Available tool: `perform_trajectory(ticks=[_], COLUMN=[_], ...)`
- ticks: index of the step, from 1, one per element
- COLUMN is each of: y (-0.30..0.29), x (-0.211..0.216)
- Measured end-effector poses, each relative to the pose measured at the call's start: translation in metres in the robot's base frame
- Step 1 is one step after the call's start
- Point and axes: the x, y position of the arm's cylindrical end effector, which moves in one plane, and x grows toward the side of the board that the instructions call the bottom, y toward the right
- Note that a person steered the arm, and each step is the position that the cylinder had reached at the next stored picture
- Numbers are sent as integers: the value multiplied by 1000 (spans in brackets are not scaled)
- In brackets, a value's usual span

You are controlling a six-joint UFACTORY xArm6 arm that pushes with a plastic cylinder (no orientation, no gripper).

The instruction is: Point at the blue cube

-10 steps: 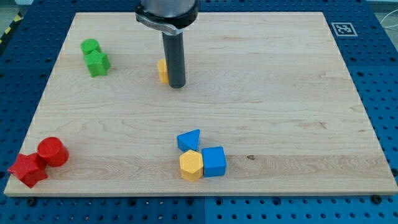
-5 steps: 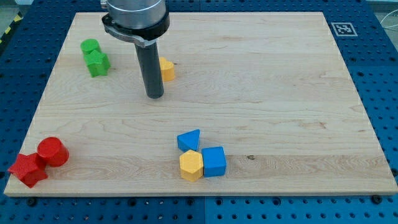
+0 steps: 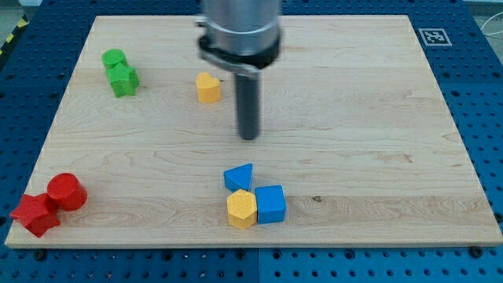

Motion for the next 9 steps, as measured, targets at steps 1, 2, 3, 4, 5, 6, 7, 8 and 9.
perform_trajectory(ticks=[1,2,3,4,5,6,7,8,9], y=[56,77,95,90,76,57,53,32,26], x=[34,119,149,150,150,148,149,150,150])
